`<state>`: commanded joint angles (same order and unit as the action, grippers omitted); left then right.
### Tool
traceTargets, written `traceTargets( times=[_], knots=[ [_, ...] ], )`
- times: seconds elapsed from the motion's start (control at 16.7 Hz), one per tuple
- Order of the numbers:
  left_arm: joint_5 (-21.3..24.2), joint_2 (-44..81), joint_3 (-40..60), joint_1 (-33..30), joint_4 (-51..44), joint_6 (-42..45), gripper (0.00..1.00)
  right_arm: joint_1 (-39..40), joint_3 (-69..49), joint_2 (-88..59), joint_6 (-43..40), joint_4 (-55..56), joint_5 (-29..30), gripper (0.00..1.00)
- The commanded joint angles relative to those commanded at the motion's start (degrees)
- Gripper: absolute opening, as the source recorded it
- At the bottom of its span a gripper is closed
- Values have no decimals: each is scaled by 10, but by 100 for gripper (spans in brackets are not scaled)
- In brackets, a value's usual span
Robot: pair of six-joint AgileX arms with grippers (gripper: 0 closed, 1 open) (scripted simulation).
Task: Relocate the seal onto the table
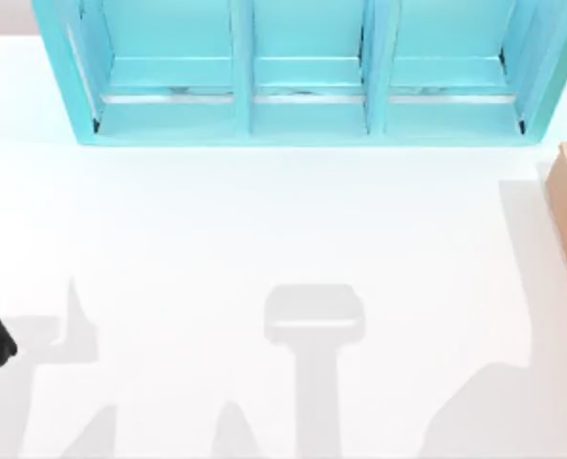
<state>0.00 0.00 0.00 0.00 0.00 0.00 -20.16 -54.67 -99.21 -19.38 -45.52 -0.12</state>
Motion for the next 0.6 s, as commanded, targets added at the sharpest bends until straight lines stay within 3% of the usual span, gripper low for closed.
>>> traceTargets(
  times=[0.3, 0.6],
  knots=[
    [0, 0, 0, 0, 0, 0, 100, 10, -14, 14, 16, -18, 3, 0],
    [0, 0, 0, 0, 0, 0, 100, 93, -93, 71, 106, -114, 9, 0]
  ],
)
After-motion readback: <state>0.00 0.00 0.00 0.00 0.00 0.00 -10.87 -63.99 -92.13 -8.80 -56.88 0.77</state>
